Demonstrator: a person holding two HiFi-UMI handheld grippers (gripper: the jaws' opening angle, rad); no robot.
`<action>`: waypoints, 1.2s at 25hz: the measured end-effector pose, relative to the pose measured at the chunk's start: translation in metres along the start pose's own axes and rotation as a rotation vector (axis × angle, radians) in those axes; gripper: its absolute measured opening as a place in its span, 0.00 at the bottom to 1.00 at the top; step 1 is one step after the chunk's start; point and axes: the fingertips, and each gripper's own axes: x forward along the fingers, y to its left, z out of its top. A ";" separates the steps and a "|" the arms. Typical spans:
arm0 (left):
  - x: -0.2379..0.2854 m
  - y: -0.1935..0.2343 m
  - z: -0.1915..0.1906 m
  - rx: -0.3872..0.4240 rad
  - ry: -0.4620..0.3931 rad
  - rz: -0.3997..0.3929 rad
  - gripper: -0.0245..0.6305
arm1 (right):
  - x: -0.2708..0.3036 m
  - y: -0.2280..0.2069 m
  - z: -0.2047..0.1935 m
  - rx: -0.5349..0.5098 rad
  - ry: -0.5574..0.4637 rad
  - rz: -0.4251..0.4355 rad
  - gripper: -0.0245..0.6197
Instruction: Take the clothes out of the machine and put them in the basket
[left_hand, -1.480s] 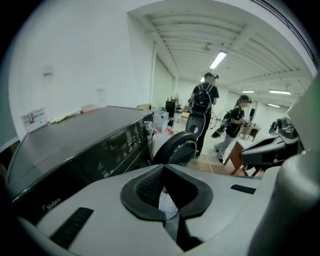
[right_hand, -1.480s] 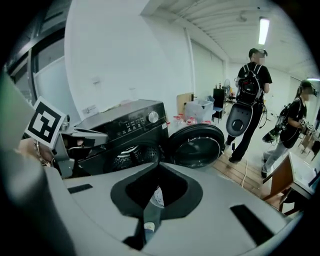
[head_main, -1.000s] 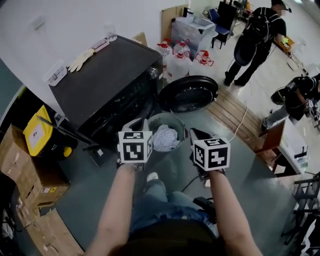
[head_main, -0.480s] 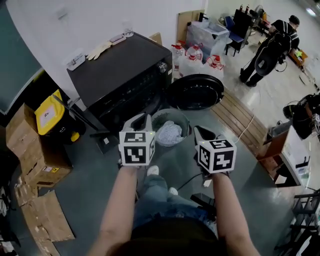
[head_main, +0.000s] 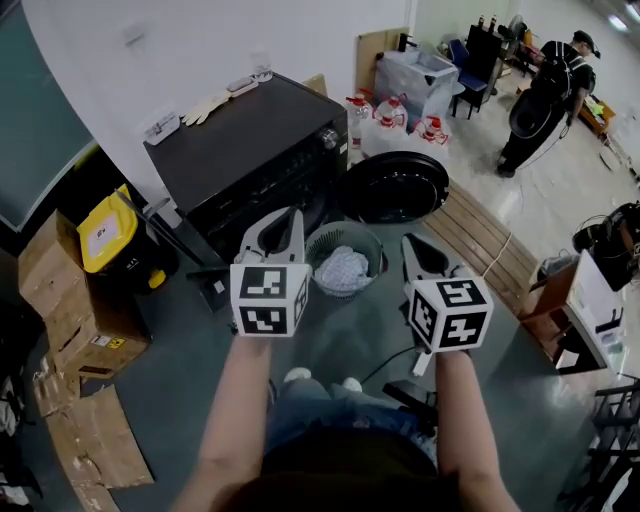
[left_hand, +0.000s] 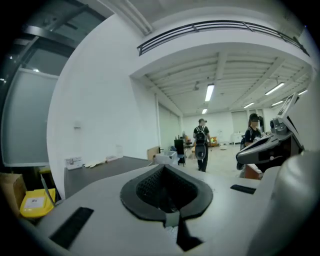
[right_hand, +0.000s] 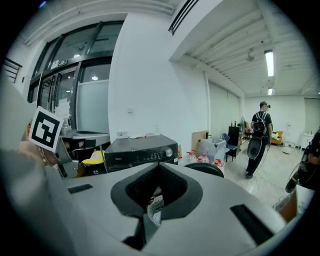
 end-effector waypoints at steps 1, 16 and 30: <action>-0.002 0.003 0.005 0.009 -0.016 -0.007 0.04 | -0.002 0.001 0.005 0.000 -0.020 -0.009 0.04; -0.033 0.067 0.079 0.083 -0.186 -0.058 0.04 | -0.032 0.043 0.103 -0.156 -0.287 -0.163 0.04; -0.056 0.085 0.126 0.184 -0.321 -0.082 0.04 | -0.059 0.061 0.155 -0.306 -0.383 -0.264 0.04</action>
